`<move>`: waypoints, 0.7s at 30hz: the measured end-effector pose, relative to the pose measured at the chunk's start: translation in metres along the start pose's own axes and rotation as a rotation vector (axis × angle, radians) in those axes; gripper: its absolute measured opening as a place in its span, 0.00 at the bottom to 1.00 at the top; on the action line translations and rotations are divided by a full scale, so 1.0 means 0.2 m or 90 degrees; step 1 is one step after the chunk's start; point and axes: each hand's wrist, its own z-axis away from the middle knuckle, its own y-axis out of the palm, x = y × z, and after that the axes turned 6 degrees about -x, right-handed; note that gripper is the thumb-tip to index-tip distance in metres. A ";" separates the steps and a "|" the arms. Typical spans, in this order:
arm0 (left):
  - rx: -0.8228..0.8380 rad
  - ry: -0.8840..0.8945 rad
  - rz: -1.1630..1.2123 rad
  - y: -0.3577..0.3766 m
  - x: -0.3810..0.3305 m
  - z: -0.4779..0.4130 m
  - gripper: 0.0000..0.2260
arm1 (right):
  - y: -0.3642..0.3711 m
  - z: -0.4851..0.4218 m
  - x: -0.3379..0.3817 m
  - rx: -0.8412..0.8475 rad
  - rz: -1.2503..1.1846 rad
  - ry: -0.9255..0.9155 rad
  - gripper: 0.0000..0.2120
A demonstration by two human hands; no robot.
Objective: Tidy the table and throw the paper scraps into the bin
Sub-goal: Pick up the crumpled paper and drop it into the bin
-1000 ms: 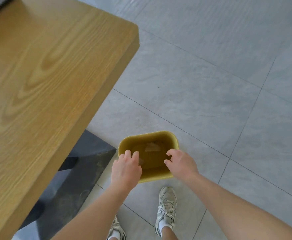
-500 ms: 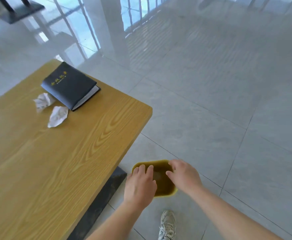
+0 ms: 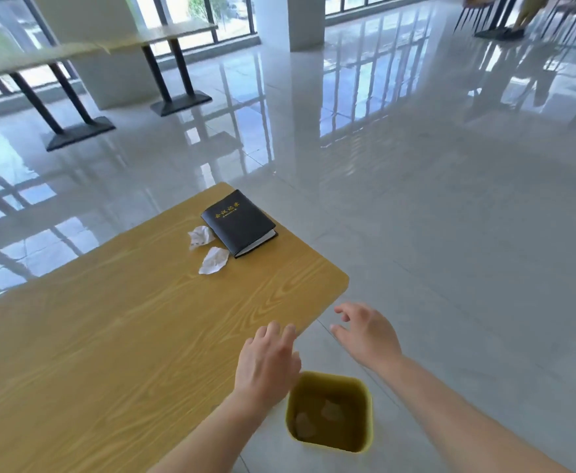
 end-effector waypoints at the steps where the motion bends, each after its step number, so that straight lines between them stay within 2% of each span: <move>1: -0.006 -0.024 -0.005 -0.04 0.03 0.00 0.18 | -0.01 -0.02 0.04 0.003 0.000 -0.019 0.19; 13: -0.083 -0.160 -0.041 -0.32 0.59 -0.13 0.19 | 0.07 -0.27 0.59 0.016 0.027 -0.172 0.16; 21: -0.072 -0.163 -0.022 -0.33 1.02 -0.46 0.18 | 0.28 -0.58 0.89 0.051 0.032 -0.161 0.17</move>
